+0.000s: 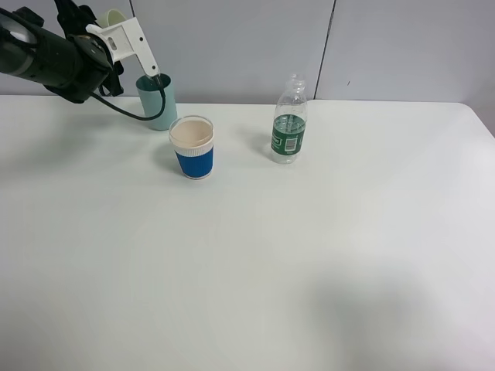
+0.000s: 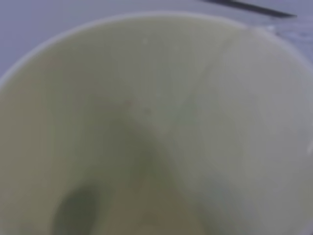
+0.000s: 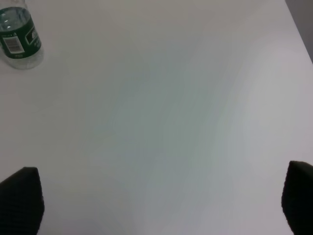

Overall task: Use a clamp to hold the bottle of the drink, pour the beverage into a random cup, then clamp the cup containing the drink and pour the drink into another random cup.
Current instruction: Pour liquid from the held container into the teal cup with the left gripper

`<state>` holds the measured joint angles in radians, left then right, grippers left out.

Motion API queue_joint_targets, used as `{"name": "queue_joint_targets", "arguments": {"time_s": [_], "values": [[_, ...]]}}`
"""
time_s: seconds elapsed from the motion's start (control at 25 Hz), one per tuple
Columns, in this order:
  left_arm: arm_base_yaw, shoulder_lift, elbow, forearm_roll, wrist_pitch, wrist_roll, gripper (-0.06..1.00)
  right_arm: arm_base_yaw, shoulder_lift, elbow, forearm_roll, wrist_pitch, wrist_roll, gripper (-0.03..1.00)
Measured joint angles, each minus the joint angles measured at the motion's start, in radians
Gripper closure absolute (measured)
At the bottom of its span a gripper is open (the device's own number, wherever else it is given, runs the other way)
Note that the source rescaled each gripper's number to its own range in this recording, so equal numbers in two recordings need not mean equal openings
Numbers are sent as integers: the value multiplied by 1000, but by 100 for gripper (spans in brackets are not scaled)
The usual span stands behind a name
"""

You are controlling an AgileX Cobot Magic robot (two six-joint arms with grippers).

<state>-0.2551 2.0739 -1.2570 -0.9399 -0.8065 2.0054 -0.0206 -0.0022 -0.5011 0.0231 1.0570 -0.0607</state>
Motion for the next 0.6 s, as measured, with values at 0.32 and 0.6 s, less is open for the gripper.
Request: {"name": "queue_joint_targets", "arguments": {"time_s": [0.32,0.6], "values": [[0,0,0,8,0,39,90,0,0,0,0,0,0,3],[0,0,0,11,-1,94,90,0,0,0,0,0,0,3]]}}
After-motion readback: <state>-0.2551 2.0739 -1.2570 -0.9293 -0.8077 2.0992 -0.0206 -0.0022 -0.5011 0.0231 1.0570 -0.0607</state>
